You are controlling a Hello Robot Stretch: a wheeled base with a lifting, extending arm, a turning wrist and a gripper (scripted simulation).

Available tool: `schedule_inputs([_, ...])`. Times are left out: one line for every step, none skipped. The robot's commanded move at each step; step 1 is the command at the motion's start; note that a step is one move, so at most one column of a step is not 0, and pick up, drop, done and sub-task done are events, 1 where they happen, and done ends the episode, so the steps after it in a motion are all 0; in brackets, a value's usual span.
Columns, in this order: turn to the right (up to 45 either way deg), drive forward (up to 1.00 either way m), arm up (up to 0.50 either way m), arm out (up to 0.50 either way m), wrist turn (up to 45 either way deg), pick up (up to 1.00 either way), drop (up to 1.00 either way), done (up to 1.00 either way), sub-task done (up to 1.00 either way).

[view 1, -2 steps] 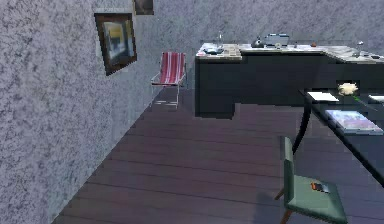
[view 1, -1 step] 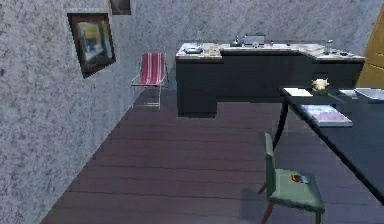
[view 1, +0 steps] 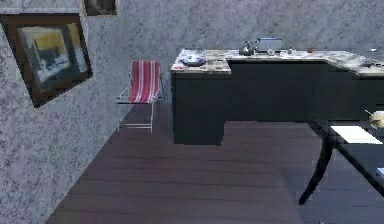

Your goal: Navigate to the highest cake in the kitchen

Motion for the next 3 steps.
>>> schedule_inputs([12.0, 0.00, 0.00, 0.00, 0.0, 0.00, 0.00, 0.00, 0.00])
schedule_inputs([0.0, 1.00, 0.00, 0.00, 0.0, 0.00, 0.00, 0.00, 0.00])
schedule_inputs([6.0, 0.00, 0.00, 0.00, 0.0, 0.00, 0.00, 0.00, 0.00])
